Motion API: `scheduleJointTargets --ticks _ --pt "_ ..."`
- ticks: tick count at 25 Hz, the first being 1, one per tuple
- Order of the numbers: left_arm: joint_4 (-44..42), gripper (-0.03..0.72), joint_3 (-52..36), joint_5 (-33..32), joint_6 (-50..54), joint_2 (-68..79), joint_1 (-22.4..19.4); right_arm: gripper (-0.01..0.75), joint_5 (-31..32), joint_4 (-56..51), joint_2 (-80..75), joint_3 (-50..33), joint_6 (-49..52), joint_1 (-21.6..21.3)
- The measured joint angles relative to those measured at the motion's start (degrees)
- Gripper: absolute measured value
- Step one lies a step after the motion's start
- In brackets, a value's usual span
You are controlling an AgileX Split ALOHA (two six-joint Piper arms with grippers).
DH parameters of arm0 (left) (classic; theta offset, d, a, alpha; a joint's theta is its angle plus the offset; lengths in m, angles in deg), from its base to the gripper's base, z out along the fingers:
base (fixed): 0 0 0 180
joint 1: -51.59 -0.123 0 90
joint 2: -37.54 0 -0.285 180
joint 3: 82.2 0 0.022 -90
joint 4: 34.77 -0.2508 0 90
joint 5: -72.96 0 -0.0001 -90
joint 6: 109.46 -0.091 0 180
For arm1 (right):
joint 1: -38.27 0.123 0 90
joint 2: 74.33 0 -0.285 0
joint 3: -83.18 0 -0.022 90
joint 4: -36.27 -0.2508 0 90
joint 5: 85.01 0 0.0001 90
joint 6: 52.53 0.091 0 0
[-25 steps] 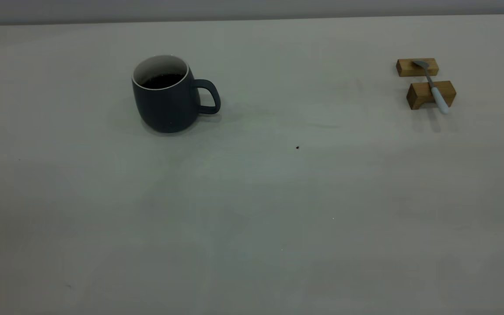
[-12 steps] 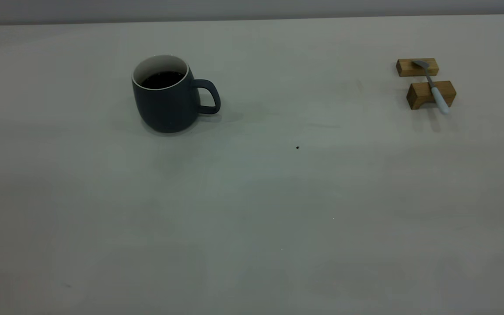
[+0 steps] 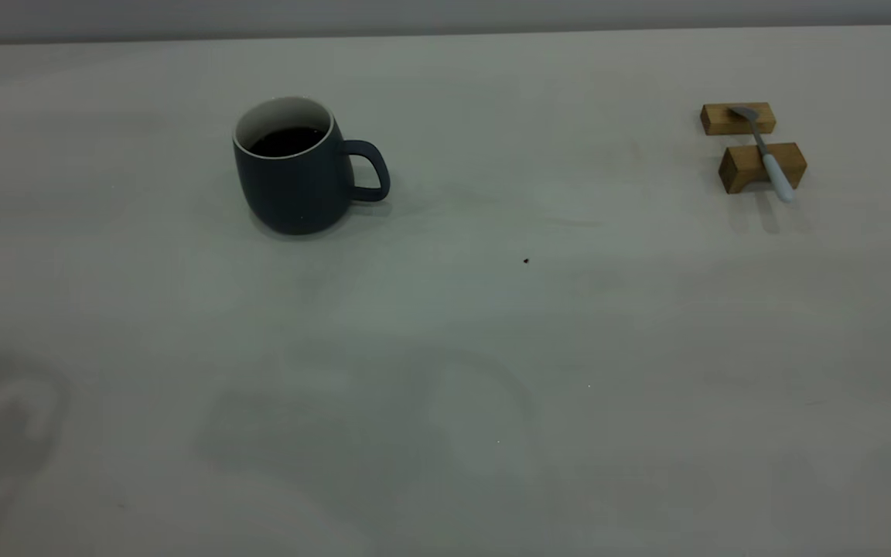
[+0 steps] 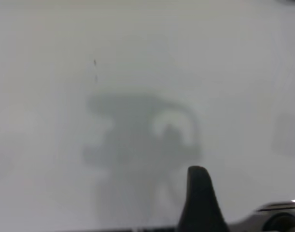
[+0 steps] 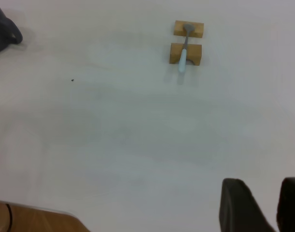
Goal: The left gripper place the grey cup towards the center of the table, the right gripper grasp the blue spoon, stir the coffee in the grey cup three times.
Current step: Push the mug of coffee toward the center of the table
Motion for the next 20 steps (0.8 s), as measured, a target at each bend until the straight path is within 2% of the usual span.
scheduleJointTargets --ticks 4,9,15,20 --pt "0.0 0.585 5.4 3.5 -6.2 11.1 0.0 0.238 0.0 0.0 0.0 0.0 0.0 0.0" --pt "0.9 0.585 13.7 4.6 -15.4 25.1 0.0 0.238 0.0 0.0 0.0 0.0 0.0 0.0" --pt "5.1 0.585 25.4 5.0 -35.4 41.3 0.0 0.238 0.0 0.0 0.0 0.0 0.0 0.0" --pt "13.4 0.585 34.8 5.1 -56.7 51.7 0.0 0.238 0.0 0.0 0.0 0.0 0.0 0.0"
